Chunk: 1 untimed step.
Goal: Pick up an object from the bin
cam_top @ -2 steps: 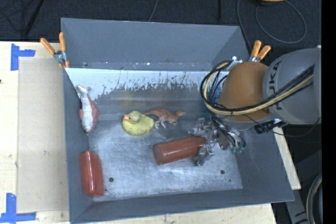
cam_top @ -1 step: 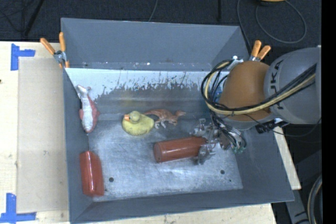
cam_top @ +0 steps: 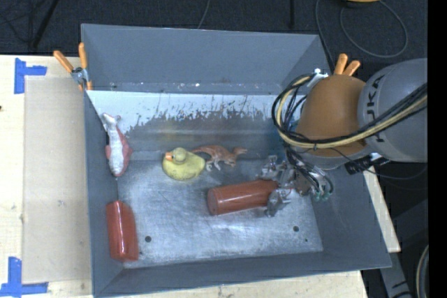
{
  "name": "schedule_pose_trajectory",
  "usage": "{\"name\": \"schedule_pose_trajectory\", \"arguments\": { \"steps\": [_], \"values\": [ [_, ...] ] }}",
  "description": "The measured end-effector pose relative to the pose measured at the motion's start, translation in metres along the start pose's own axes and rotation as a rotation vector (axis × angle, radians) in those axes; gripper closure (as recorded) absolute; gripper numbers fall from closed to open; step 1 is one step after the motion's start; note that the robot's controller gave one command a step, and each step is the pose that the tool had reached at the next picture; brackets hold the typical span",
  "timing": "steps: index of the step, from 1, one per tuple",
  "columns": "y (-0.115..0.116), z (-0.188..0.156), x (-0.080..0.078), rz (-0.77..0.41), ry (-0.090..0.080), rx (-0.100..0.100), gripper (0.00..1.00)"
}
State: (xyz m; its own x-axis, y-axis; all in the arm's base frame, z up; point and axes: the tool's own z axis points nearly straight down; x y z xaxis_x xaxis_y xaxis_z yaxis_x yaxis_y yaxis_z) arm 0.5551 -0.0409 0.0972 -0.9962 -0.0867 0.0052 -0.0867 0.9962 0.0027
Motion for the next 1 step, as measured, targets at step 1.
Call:
{"name": "schedule_pose_trajectory", "arguments": {
  "steps": [1],
  "values": [
    [-0.0004,-0.0157,-0.0017,0.0,-0.006,0.002,1.0]
  ]
}}
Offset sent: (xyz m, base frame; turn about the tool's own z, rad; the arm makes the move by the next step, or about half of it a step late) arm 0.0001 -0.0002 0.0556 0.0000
